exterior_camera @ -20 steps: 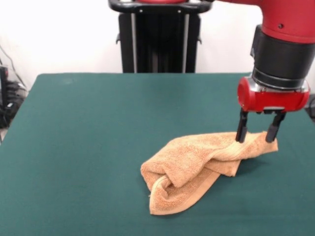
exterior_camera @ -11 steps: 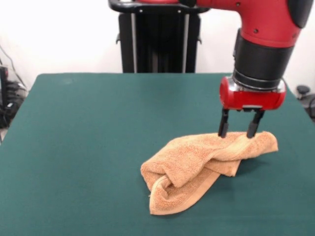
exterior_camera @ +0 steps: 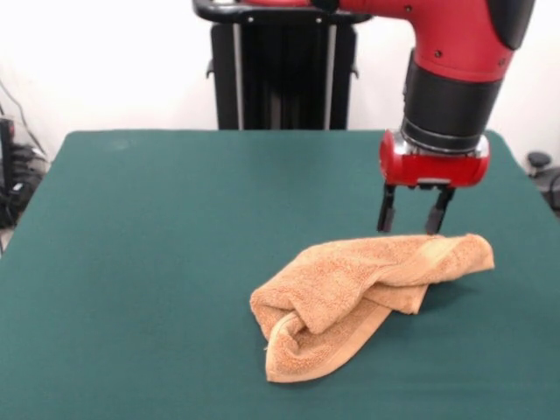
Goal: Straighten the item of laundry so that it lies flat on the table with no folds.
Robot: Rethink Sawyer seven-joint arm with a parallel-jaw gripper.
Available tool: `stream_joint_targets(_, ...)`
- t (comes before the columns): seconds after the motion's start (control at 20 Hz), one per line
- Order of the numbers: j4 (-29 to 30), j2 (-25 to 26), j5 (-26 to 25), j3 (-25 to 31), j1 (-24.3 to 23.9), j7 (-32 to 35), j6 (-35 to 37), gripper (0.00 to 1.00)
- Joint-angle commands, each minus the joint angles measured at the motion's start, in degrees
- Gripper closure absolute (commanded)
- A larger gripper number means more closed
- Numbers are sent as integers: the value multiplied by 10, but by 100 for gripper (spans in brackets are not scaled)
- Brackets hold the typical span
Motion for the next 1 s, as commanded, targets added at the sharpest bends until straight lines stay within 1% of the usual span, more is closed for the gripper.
stream_joint_targets(0.05,47,69,-7,57,4,127,-121,0)
stream_joint_targets(0.25,30,106,-6,50,14,134,-174,0)
stream_joint_targets(0.5,0,154,2,47,16,121,-202,0)
stream_joint_targets(0.6,-4,160,6,42,22,121,-204,0)
stream_joint_targets(0.8,-25,173,12,32,30,113,-184,0)
stream_joint_targets(1.0,-53,204,16,28,37,115,-209,0)
